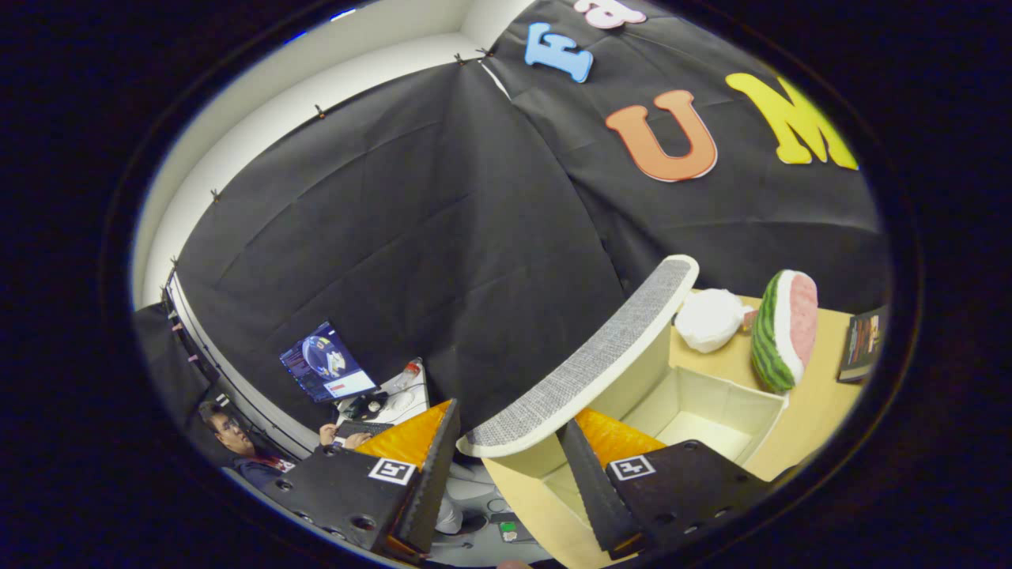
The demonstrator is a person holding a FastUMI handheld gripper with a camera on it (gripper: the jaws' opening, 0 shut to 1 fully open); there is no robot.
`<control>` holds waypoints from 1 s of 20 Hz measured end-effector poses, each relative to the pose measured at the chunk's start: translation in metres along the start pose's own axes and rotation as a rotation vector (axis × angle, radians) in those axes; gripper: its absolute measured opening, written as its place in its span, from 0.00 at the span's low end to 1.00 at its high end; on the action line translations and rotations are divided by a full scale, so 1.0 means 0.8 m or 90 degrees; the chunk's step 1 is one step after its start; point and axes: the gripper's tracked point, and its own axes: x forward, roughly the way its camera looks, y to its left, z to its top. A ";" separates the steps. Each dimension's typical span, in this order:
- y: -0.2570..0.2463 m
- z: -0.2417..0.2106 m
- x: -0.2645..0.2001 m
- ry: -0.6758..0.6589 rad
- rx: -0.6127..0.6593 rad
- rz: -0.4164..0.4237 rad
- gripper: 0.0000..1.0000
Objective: Open the storage box then place both shoes into the box .Put the left shoe in first, then the right shoe, with the right side of both shoes facing outward in a uniform manner.
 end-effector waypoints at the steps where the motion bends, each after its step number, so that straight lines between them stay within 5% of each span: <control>1: 0.004 0.003 0.011 0.003 -0.007 -0.004 0.74; 11: 0.029 -0.007 0.108 0.013 -0.029 -0.071 0.87; 20: -0.018 0.000 0.023 -0.069 -0.074 -0.254 0.91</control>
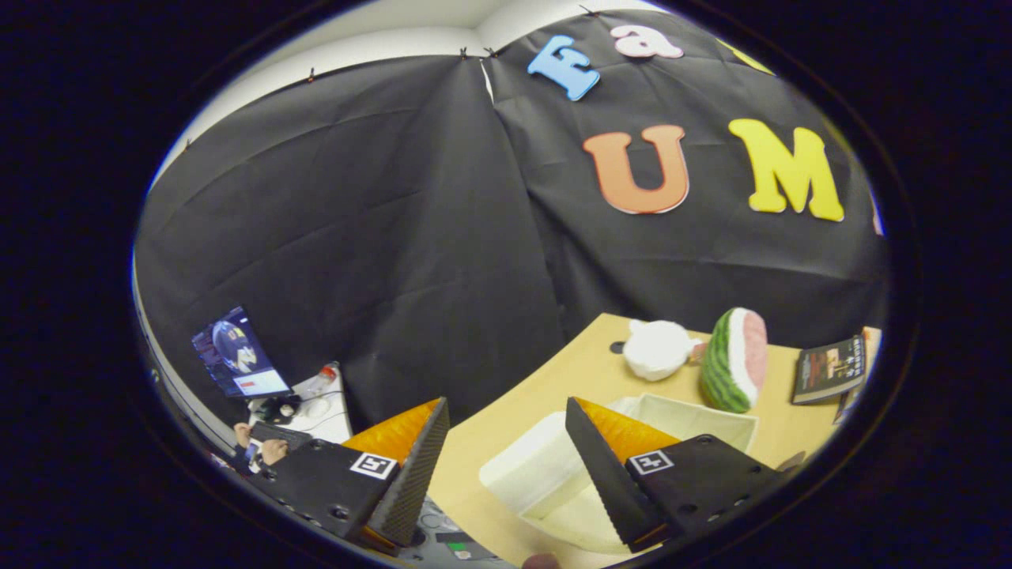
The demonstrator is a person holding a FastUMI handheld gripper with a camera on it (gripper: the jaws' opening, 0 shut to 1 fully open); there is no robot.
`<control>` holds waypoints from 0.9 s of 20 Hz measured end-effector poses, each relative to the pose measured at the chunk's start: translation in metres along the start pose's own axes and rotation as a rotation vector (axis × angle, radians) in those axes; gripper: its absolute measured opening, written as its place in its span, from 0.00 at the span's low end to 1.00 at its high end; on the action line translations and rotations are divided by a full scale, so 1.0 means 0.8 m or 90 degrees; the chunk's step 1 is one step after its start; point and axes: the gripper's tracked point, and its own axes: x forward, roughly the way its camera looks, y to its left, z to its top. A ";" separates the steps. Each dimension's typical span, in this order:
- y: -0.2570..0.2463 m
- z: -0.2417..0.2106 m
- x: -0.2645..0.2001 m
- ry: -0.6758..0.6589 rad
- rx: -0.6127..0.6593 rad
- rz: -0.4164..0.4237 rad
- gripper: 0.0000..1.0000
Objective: Open the storage box then place both shoes into the box .Put the left shoe in first, then the right shoe, with the right side of both shoes facing outward in a uniform manner.
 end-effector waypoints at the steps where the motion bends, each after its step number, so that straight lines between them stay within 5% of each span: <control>1: -0.011 -0.001 -0.014 -0.009 -0.009 -0.023 0.92; 9: -0.134 -0.019 -0.156 -0.064 0.001 -0.220 0.92; 18: -0.300 -0.113 -0.307 -0.044 0.107 -0.445 0.95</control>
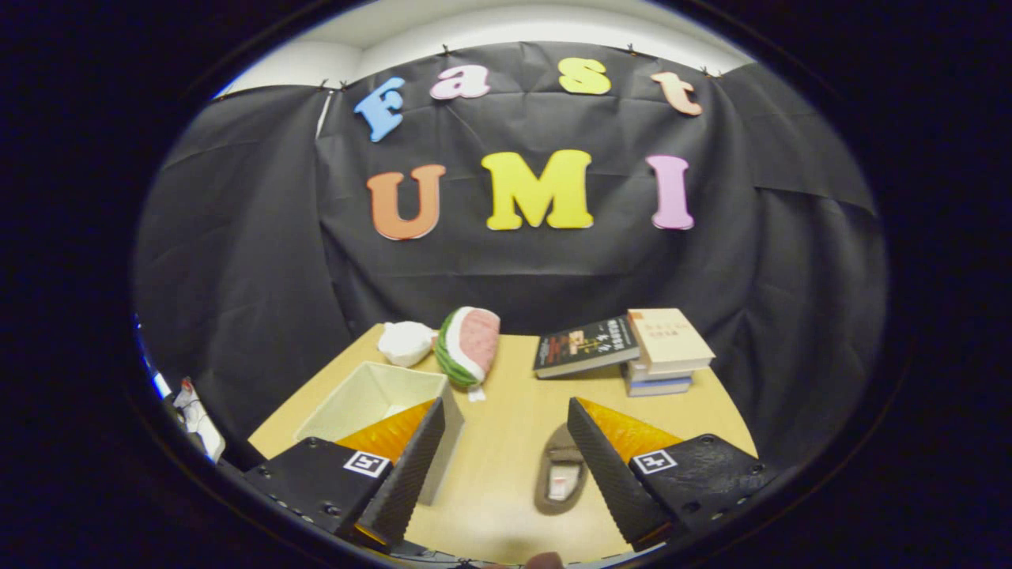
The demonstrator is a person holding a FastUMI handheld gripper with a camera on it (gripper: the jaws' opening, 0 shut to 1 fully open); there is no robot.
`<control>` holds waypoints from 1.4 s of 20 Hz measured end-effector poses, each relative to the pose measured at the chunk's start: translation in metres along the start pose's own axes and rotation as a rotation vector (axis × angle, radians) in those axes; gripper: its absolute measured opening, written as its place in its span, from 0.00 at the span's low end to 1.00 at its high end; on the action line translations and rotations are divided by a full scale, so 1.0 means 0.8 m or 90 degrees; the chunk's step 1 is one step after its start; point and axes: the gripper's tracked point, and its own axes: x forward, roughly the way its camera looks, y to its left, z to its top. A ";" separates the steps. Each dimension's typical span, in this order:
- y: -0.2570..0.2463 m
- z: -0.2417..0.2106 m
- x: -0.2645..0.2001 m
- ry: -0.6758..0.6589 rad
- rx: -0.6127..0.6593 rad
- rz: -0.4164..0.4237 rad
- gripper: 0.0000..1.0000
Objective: Open the storage box then place both shoes into the box .Put the left shoe in first, then the right shoe, with the right side of both shoes facing outward in a uniform manner.
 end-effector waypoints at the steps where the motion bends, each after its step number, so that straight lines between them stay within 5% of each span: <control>1: -0.017 -0.011 0.002 0.009 0.003 -0.016 0.95; 9: -0.096 -0.121 0.060 0.107 -0.002 -0.082 0.96; 19: -0.115 -0.225 0.167 0.237 0.039 -0.098 0.95; 22: -0.120 -0.242 0.194 0.268 0.035 -0.098 0.79; 26: -0.116 -0.260 0.219 0.302 0.054 -0.095 0.70; 28: -0.112 -0.266 0.215 0.320 0.069 -0.091 0.50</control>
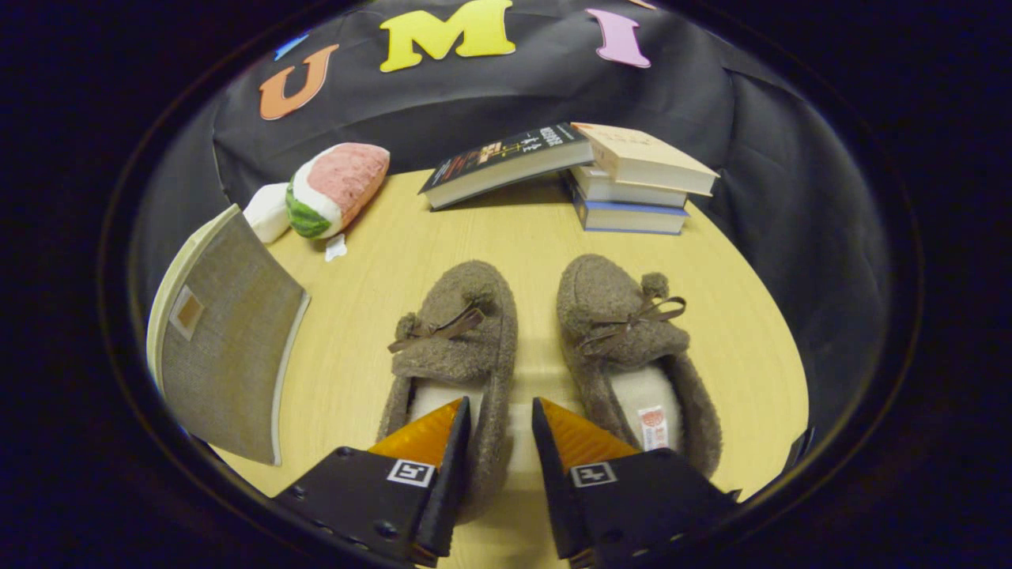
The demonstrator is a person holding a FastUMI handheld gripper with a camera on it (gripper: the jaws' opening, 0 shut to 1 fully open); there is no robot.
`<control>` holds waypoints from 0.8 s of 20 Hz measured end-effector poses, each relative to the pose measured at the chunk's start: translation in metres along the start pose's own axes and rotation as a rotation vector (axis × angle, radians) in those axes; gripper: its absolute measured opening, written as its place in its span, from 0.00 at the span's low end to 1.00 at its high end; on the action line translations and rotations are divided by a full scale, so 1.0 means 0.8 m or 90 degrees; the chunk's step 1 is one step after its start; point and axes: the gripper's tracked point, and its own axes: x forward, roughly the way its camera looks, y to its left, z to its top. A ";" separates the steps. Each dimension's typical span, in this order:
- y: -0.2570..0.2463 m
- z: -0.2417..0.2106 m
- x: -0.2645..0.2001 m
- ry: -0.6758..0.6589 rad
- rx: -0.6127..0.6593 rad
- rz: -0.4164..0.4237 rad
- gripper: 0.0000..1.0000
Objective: Open the storage box then place both shoes into the box .Put the left shoe in first, then the right shoe, with the right side of both shoes facing outward in a uniform manner.
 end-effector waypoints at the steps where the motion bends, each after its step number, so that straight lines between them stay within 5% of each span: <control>1: -0.001 -0.004 0.000 0.004 0.003 0.001 0.39; 2: 0.000 -0.002 0.001 0.005 0.006 0.007 0.38; 5: 0.001 -0.004 0.000 0.017 0.027 0.010 0.07; 7: 0.003 -0.002 -0.001 0.026 0.040 0.017 0.00; 16: 0.019 0.021 -0.043 0.016 0.126 0.061 0.00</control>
